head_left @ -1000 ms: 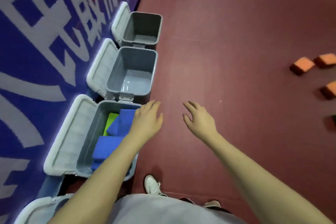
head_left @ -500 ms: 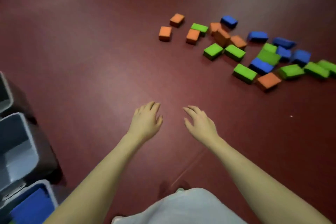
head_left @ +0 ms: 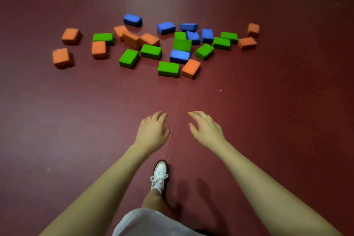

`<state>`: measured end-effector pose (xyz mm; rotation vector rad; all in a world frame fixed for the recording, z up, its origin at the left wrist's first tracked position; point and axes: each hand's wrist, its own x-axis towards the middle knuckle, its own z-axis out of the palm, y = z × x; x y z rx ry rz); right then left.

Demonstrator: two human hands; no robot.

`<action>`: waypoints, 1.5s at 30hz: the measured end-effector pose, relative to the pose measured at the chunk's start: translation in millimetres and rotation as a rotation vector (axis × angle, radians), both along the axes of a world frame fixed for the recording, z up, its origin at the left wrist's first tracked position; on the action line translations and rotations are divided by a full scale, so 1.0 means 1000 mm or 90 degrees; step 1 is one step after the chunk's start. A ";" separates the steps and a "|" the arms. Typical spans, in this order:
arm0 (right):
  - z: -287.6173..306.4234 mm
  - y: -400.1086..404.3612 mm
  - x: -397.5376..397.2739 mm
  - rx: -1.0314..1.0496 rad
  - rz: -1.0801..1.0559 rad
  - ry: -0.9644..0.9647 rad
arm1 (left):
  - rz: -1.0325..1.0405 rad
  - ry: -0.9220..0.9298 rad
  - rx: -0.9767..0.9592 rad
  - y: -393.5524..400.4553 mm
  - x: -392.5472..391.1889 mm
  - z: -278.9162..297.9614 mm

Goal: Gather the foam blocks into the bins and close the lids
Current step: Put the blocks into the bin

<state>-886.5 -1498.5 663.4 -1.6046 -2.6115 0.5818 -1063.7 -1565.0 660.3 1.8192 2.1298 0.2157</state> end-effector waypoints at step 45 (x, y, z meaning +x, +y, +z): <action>0.017 0.911 0.106 0.046 -0.181 -0.003 | -0.125 -0.020 0.094 0.966 0.075 0.026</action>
